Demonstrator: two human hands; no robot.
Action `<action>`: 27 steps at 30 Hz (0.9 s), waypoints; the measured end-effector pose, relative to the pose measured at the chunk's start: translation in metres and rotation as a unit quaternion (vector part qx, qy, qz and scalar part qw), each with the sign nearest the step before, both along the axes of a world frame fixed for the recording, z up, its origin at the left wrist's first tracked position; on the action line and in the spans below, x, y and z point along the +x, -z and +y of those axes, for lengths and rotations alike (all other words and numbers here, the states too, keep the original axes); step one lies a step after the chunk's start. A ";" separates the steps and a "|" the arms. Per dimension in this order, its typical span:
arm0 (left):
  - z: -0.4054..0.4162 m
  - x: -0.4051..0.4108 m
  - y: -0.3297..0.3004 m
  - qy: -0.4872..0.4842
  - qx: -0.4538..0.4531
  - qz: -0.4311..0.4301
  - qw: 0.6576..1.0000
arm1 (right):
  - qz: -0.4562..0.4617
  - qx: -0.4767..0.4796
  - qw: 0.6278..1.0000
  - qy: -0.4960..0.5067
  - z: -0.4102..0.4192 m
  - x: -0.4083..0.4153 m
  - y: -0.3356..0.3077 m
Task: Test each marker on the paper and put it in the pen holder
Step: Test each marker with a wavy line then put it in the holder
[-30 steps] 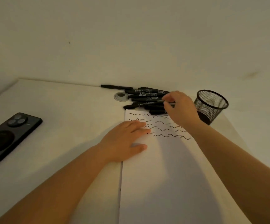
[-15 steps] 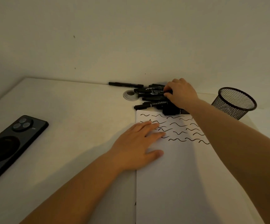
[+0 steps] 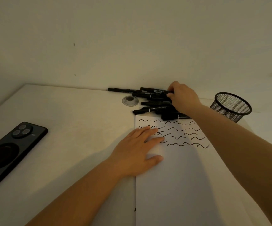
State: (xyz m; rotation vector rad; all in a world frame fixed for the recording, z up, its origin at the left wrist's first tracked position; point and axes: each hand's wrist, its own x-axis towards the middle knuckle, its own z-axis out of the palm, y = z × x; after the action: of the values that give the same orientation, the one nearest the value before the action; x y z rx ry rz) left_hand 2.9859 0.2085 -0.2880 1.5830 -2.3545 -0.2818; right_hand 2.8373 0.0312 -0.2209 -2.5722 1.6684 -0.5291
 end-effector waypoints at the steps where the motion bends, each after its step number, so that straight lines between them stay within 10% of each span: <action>1: 0.001 -0.001 0.000 0.000 0.003 -0.003 1.000 | -0.058 0.026 0.998 0.000 0.009 -0.003 -0.003; 10: 0.004 0.000 -0.022 -0.180 -0.164 0.185 0.952 | -0.348 0.135 0.928 0.003 0.117 -0.046 -0.006; 27: 0.055 -0.045 -0.054 -0.092 -0.243 0.064 0.963 | -0.652 0.273 0.702 0.087 0.191 -0.054 -0.003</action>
State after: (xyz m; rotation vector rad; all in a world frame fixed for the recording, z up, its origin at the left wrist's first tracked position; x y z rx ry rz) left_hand 2.9408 0.2639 -0.2340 1.4692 -1.9606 0.2155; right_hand 2.7832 0.2221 -0.2183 -0.9823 1.1375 -1.2032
